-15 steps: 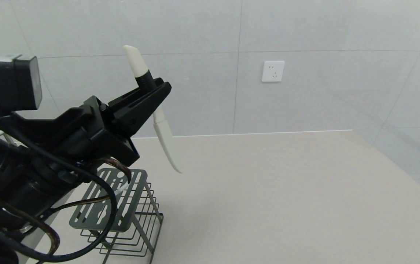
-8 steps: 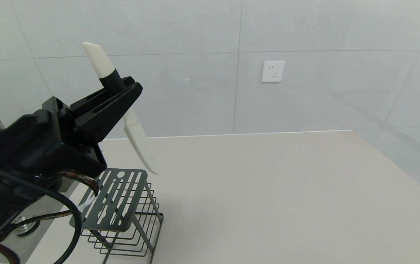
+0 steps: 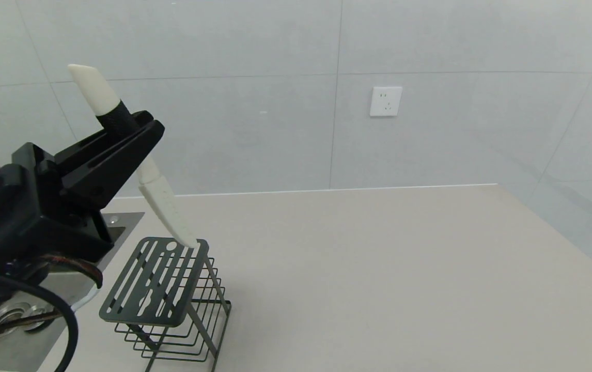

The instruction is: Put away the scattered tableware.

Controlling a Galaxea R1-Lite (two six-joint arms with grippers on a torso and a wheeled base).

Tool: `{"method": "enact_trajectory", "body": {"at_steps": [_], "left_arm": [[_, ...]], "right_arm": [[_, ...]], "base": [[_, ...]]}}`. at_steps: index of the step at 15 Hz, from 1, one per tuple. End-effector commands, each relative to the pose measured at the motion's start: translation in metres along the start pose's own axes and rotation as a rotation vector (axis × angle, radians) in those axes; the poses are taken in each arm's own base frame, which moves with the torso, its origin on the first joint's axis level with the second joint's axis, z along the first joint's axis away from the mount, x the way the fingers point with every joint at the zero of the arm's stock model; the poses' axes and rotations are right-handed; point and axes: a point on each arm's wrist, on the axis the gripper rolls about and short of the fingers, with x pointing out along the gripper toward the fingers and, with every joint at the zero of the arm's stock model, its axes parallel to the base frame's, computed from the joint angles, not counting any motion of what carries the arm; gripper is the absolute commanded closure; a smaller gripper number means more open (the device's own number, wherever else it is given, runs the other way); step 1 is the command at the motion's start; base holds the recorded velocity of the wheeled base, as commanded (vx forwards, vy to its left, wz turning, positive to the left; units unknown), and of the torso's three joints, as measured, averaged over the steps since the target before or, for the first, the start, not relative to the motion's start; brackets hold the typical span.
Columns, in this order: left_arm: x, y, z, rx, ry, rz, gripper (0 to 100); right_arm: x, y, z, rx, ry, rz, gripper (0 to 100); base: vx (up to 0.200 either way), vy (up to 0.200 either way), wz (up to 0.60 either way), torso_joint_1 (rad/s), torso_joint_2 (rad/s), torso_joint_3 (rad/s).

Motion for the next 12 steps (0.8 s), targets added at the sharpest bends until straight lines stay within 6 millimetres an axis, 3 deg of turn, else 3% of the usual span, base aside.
{"method": "enact_trajectory", "body": {"at_steps": [1,5,8,12], "left_arm": [[-0.007,-0.001,-0.007,0.005,0.036,0.004,100],[-0.005,-0.001,-0.012,-0.005,0.053,-0.003,100],[0.004,-0.009,-0.029,-0.048,0.108,-0.053,100],[0.013,-0.004,-0.043,-0.062,0.143,-0.05,100]], "right_arm": [[0.0,0.0,0.0,-0.002,0.005,0.0,0],[0.0,0.0,0.0,-0.002,0.005,0.0,0],[0.0,0.0,0.0,-0.003,0.005,0.0,0],[0.0,0.0,0.0,0.0,0.005,0.0,0]], "base": [[0.0,0.0,0.6,-0.002,0.01,0.002],[0.0,0.0,0.0,0.0,0.0,0.0],[0.0,0.0,0.0,0.0,0.0,0.0],[0.0,0.0,0.0,0.0,0.0,0.0]]}}
